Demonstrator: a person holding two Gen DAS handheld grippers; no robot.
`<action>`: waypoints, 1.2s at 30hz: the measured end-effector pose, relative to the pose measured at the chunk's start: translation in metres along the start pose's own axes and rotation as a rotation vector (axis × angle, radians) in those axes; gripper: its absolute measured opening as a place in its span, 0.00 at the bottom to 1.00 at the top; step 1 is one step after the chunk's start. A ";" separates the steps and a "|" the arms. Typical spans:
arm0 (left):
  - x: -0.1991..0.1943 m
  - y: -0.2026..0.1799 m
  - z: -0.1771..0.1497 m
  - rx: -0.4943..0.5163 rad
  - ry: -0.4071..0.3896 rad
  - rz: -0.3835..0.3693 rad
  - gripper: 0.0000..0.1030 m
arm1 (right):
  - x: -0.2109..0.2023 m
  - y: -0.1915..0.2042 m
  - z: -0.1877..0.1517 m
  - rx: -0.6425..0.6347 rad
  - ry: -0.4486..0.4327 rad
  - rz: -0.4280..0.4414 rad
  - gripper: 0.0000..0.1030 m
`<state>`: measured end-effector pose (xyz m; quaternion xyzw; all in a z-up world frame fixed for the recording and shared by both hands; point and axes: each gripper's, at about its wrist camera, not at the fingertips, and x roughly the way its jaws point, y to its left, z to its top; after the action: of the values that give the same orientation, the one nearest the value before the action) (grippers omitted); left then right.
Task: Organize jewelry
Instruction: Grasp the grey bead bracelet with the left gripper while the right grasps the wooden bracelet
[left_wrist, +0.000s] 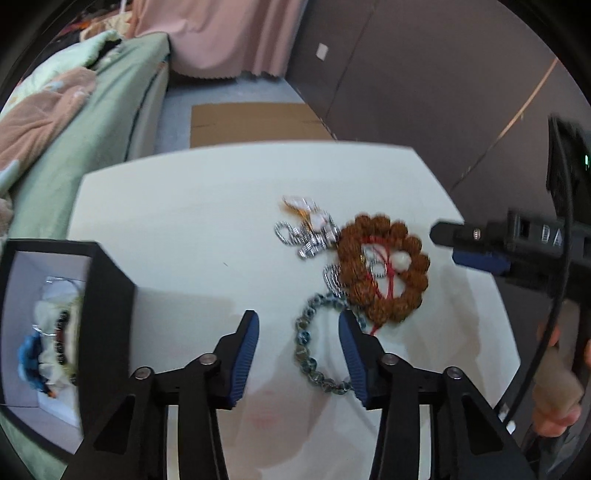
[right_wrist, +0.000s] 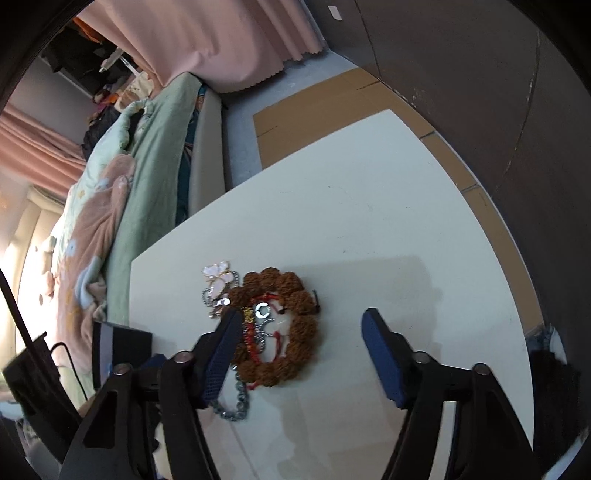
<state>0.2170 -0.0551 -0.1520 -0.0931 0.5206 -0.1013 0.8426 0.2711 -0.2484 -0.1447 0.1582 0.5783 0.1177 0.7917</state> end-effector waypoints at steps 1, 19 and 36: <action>0.004 -0.002 -0.001 0.006 0.009 0.002 0.43 | 0.003 -0.001 0.000 0.009 0.008 0.006 0.61; -0.005 -0.009 0.000 0.073 -0.044 0.030 0.09 | 0.029 0.010 0.003 -0.012 0.058 -0.003 0.19; -0.070 0.031 0.014 -0.066 -0.211 -0.041 0.09 | -0.023 0.034 -0.004 -0.060 -0.086 0.176 0.19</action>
<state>0.2014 -0.0056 -0.0941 -0.1417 0.4303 -0.0910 0.8869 0.2606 -0.2255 -0.1123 0.1893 0.5240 0.1973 0.8067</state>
